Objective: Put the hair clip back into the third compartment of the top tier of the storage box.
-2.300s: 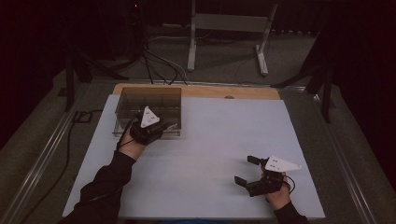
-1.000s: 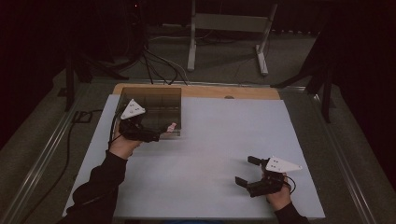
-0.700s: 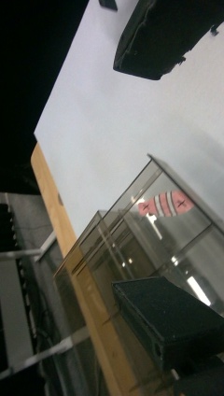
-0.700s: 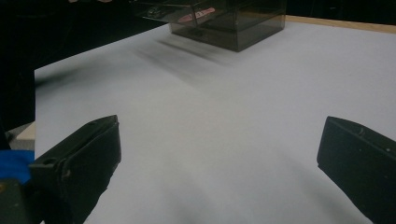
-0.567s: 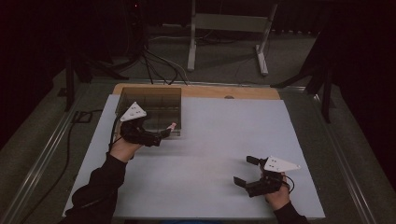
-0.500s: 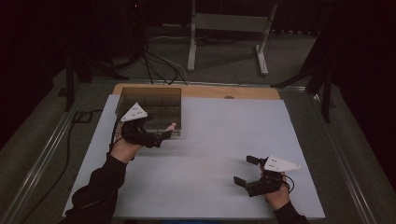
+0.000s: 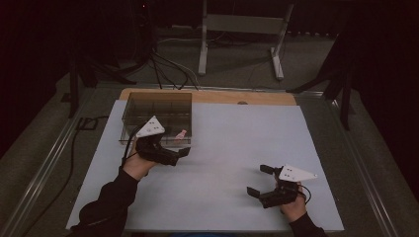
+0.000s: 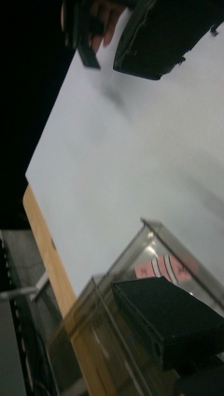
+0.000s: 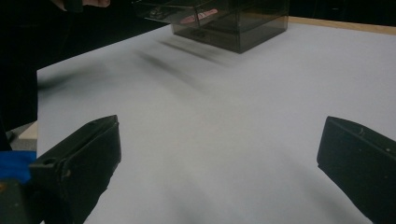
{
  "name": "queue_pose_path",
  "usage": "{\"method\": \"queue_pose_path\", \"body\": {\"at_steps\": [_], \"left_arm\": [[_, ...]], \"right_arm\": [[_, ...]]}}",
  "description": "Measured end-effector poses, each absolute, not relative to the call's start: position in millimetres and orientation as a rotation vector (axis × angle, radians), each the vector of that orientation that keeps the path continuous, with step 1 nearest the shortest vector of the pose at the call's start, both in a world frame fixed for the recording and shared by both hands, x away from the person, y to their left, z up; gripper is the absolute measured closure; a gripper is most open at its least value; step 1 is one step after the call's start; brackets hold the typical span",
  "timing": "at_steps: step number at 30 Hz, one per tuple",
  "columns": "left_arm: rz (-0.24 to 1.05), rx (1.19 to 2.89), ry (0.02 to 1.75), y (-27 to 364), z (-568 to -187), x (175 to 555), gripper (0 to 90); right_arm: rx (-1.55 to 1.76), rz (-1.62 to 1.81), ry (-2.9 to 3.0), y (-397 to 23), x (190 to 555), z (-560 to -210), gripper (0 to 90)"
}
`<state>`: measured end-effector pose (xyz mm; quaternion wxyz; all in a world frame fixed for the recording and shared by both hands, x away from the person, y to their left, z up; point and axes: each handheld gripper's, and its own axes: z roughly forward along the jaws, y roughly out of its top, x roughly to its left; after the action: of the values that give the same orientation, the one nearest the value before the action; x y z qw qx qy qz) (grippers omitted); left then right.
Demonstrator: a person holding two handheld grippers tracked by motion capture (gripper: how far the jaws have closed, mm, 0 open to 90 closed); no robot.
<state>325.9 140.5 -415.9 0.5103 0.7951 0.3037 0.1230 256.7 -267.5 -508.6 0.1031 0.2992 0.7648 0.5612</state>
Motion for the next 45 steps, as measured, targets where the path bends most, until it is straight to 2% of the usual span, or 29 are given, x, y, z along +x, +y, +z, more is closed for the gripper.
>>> {"method": "queue_pose_path", "body": {"at_steps": [14,31,45], "left_arm": [[0.28,1.931,0.698,131,-428,310,0.5],[0.252,1.959,0.667,124,-460,294,0.5],[0.29,1.977,0.724,144,-490,292,0.5]], "right_arm": [[0.889,1.655,2.257,-268,256,-509,0.0],[0.884,1.655,2.258,-268,256,-508,0.0],[0.887,1.654,2.261,-268,256,-508,0.0]]}}
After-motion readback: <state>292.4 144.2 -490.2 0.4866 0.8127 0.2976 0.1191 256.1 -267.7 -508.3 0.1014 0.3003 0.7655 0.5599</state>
